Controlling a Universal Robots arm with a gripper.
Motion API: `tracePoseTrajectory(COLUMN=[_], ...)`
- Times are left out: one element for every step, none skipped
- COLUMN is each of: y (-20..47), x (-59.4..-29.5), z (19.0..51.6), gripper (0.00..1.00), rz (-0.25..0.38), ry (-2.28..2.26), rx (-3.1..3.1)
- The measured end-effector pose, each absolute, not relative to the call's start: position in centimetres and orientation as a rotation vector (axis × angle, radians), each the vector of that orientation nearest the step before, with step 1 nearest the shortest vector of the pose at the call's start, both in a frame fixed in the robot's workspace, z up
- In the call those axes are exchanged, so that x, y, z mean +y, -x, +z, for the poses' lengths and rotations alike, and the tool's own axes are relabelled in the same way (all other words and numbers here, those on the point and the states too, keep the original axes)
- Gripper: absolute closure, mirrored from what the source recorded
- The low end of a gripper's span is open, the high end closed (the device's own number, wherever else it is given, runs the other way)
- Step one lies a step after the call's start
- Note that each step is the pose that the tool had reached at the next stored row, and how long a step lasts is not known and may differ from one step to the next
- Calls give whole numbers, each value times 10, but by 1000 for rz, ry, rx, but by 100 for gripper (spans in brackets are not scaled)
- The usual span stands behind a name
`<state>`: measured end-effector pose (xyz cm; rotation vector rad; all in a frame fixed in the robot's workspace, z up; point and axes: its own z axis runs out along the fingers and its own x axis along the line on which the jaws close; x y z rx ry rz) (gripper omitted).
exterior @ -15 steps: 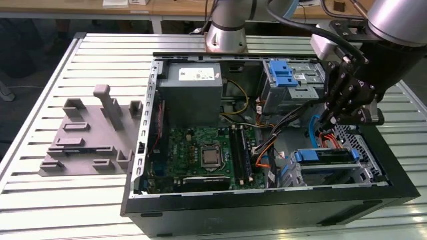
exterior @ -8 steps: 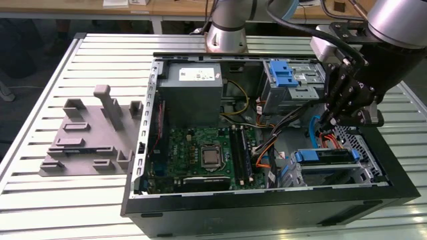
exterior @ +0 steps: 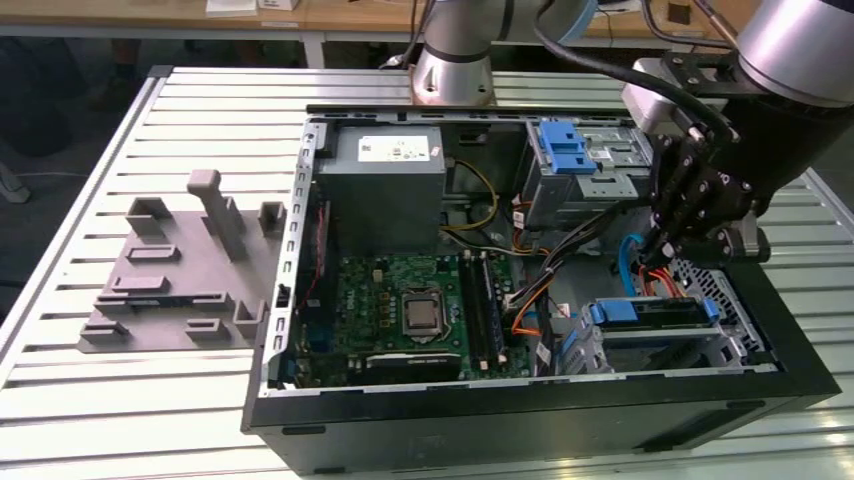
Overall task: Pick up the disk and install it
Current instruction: 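Insert the second disk wire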
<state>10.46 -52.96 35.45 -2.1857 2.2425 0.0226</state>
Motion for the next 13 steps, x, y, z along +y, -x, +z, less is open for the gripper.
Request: tracePoseTrajectory(y=[-105,-105,-105,-105,-105,-105,-105,-105,-105,-105,-105,-105,-105], x=[-530,-530,-530,-530,-530,-530,-531,-532,-533,-535,-536,-538,-540], z=[354,353,352,351,351,350,349,349,348,347,346,346,346], gripper=[84,84,84,84,84,84,84,84,84,84,84,84,84], rz=[23,22,22,22,22,22,21,21,22,22,21,22,21], ry=[2186,2186,2186,2186,2186,2186,2186,2186,2186,2186,2186,2187,2187], rx=[2242,2242,2242,2242,2242,2242,2242,2242,2242,2241,2241,2241,2241])
